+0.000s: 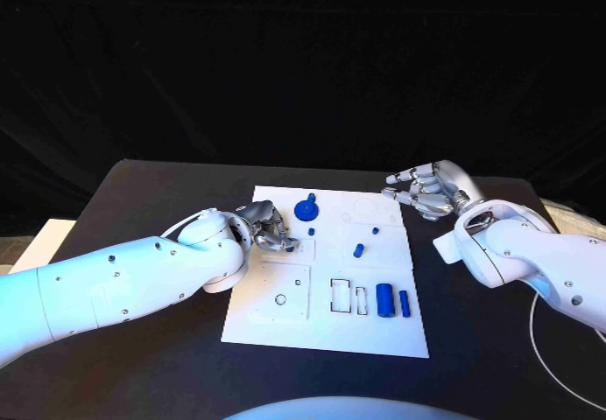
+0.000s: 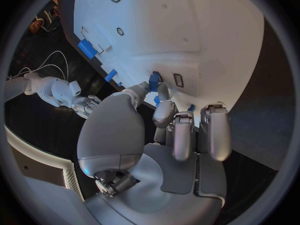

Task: Assemble the parts on the task board

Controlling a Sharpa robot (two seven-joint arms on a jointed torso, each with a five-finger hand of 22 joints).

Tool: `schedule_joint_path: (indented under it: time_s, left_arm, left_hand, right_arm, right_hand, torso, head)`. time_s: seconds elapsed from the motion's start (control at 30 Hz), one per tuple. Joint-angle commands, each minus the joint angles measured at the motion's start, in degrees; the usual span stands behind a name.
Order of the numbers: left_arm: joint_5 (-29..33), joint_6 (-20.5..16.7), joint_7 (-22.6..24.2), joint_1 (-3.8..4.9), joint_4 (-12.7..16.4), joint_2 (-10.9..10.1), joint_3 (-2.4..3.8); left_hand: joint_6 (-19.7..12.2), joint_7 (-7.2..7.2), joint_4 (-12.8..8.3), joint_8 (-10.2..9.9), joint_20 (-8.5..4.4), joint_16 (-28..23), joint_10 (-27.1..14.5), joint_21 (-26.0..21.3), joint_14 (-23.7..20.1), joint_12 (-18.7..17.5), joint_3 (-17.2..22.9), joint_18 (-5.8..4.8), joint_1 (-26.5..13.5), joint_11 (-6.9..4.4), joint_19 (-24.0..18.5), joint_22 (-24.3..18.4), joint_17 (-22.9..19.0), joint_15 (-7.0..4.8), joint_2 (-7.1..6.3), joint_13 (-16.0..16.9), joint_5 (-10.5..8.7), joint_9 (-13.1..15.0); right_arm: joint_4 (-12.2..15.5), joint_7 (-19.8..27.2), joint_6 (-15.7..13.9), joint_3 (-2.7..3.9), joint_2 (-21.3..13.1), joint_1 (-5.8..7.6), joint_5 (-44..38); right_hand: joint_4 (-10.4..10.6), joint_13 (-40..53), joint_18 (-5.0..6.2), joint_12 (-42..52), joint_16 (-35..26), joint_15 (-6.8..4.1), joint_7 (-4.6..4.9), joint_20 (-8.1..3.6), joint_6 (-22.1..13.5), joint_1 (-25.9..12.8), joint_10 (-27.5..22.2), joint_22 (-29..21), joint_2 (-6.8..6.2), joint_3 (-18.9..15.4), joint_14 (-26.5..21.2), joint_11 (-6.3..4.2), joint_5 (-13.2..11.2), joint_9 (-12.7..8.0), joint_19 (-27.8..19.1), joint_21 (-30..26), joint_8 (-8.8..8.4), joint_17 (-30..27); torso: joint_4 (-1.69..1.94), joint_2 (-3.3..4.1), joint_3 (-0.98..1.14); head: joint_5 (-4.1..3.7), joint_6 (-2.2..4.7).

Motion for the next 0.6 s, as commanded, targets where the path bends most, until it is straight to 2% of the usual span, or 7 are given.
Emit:
schedule_joint_path:
  time_s: [0.03, 0.6]
  left_arm:
    - [0.3, 1.1, -0.9, -0.09, 0.0, 0.0, -0.06]
    - [1.5, 1.9, -1.2, -0.09, -0.1, 0.1, -0.06]
  left_hand:
    - [0.4, 0.14, 0.1, -0.3, -0.52, 0.2, 0.3, 0.2, 6.0, 0.2, -0.5, -1.01, -0.6, 0.02, 1.5, 6.3, 15.1, -0.43, -0.04, 0.1, 0.11, 0.1]
    - [0.6, 0.19, 2.9, -0.6, -0.50, 0.2, 0.4, 0.2, 6.0, 0.4, -4.5, -1.02, -2.0, 0.07, 1.5, 6.4, 15.1, -0.39, 0.16, 0.3, 0.25, 0.4]
  right_arm:
    - [0.0, 0.6, 0.7, 0.01, 0.0, -0.06, -0.1]
    - [0.0, 0.6, 1.1, 0.01, 0.0, -0.12, 0.1]
  right_hand:
    - [0.4, 0.0, 0.81, -0.2, -0.4, -0.43, 0.02, 0.10, 0.3, -0.1, -0.4, 0.0, 0.26, 0.0, 3.8, -0.10, 0.1, 0.0, -0.4, -0.3, 0.11, 5.6]
    - [0.5, -0.1, 0.81, -0.2, -0.4, -0.43, 0.03, 0.10, 0.3, -0.2, -0.4, -0.1, 0.30, 0.0, 3.8, -0.09, 0.1, 0.0, -0.4, -0.4, 0.09, 5.6]
  torso:
    - [0.00, 0.02, 0.01]
    - [-0.02, -0.01, 0.04]
  head:
    - [0.00, -0.10]
    - [0.00, -0.15]
